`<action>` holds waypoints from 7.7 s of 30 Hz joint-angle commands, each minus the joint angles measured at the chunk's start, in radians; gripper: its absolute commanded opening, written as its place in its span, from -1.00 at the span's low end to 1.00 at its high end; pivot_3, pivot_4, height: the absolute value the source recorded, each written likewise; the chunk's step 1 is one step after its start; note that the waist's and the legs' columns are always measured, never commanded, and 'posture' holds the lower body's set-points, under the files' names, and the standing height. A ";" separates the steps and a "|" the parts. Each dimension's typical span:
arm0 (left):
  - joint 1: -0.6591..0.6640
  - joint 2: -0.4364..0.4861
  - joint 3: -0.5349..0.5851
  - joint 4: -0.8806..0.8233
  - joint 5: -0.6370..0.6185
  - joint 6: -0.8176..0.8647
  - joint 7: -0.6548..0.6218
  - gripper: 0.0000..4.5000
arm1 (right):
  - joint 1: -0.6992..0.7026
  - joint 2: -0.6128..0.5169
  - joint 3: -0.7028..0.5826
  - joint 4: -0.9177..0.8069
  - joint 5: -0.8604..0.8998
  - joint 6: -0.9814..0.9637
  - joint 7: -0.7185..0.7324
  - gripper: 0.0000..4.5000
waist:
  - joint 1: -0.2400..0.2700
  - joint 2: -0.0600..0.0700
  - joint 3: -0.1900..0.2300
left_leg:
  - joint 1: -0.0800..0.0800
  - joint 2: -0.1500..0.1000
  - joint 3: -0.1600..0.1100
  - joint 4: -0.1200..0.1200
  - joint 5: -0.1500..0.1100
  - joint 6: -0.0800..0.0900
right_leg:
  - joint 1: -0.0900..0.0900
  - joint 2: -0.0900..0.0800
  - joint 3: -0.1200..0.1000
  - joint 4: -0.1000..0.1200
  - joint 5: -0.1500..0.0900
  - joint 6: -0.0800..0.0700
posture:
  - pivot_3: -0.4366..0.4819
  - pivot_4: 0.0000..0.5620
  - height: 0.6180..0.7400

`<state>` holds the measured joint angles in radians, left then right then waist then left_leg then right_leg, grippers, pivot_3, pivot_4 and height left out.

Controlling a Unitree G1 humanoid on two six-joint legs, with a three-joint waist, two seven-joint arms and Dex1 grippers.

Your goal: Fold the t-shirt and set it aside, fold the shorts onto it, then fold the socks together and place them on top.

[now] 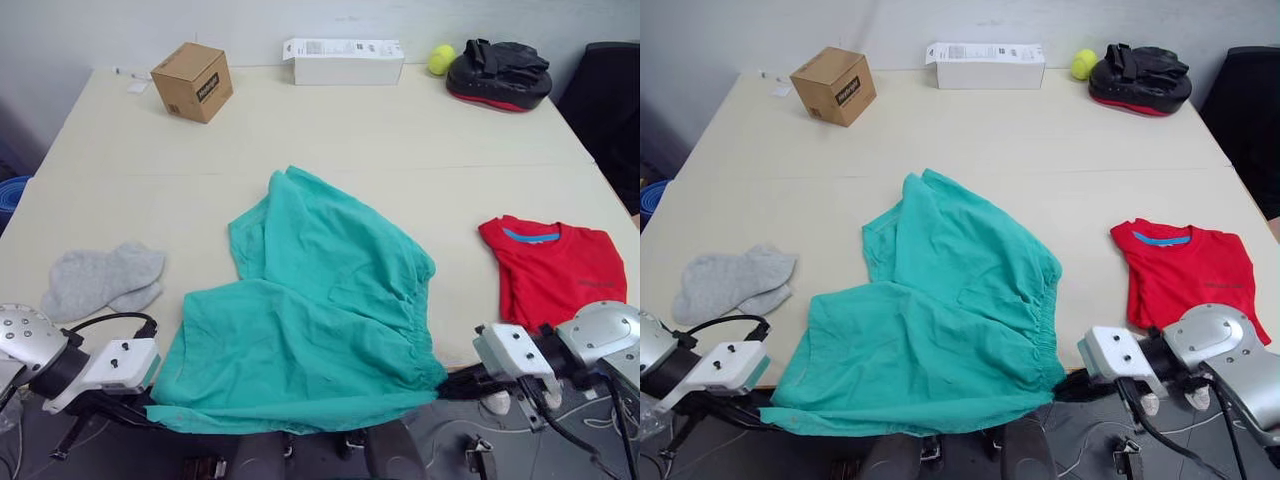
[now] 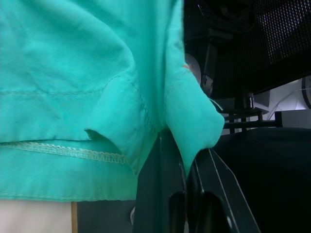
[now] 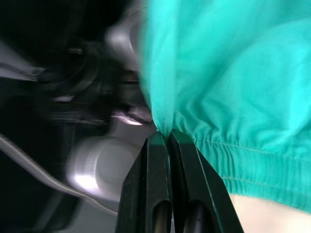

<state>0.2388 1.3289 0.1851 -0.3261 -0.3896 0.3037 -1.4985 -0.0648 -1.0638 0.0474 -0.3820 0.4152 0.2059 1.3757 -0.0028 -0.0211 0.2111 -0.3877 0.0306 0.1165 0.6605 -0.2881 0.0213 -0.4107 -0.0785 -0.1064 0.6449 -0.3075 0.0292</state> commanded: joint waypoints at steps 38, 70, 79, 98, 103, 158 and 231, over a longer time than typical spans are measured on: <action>0.242 -0.140 0.406 -0.265 -0.058 0.162 0.042 -0.98 | -0.011 0.032 0.049 0.175 -0.064 -0.478 -0.305 -1.00 | 0.001 -0.001 0.003 | 0.001 0.000 0.030 0.003 0.005 0.012 | -0.003 -0.017 -0.034 -0.001 0.011 -0.002 | -0.05 -0.47 1.00; -1.771 -0.802 -0.442 1.639 0.572 -0.515 0.762 -0.98 | -0.285 0.281 -0.274 0.275 0.490 0.571 -0.649 -1.00 | 0.002 -0.005 0.001 | -0.021 -0.004 0.040 0.011 0.001 0.026 | -0.021 -0.017 -0.029 -0.001 0.022 0.015 | -0.05 -0.47 1.00; -1.706 -0.844 -0.410 1.686 0.655 -0.494 0.859 -0.98 | -0.252 0.317 -0.253 0.242 0.388 0.580 -0.724 -1.00 | 0.001 -0.005 0.002 | -0.020 -0.004 0.040 0.020 0.000 0.027 | -0.020 -0.019 -0.026 0.001 0.022 0.015 | -0.05 -0.47 1.00; -1.700 -0.694 -0.225 1.654 0.586 -0.526 0.755 0.99 | -0.300 0.212 -0.331 0.167 0.285 0.518 -0.655 1.00 | -0.004 -0.005 0.002 | -0.021 -0.003 0.043 0.021 0.000 0.027 | -0.023 -0.018 -0.025 0.002 0.022 0.015 | -0.05 -0.47 1.00; -1.545 -0.571 -0.227 1.499 0.529 -0.748 0.404 0.99 | -0.203 0.148 -0.267 -0.060 0.160 0.338 -0.552 1.00 | -0.002 -0.004 0.001 | -0.020 -0.003 0.044 0.020 -0.001 0.026 | -0.023 -0.018 -0.025 0.002 0.022 0.015 | -0.05 -0.47 1.00; -0.475 -0.258 -0.156 0.124 0.148 -0.057 0.076 -0.99 | -0.367 0.254 0.251 0.513 -0.398 -0.884 -0.304 -1.00 | -0.036 -0.004 0.000 | -0.014 -0.001 0.043 0.022 -0.001 0.026 | -0.018 -0.018 -0.022 0.005 0.021 0.014 | -0.05 -0.47 1.00; -0.537 -0.608 -0.224 0.264 0.117 0.247 0.677 -1.00 | -0.378 0.574 -0.078 0.169 0.024 0.299 -0.744 -0.99 | 0.000 0.002 -0.004 | -0.010 -0.003 0.034 0.009 0.005 0.017 | -0.017 -0.018 -0.023 0.008 0.016 0.006 | -0.05 -0.47 1.00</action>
<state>-0.3011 0.7271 -0.0410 -0.0839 -0.2878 0.5282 -0.8458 -0.4126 -0.5108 -0.0412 -0.0864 0.3688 0.4804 0.6083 -0.0031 -0.0191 0.2075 -0.3971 0.0273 0.1506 0.6676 -0.2827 0.0374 -0.4277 -0.0966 -0.1290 0.6529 -0.2913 0.0349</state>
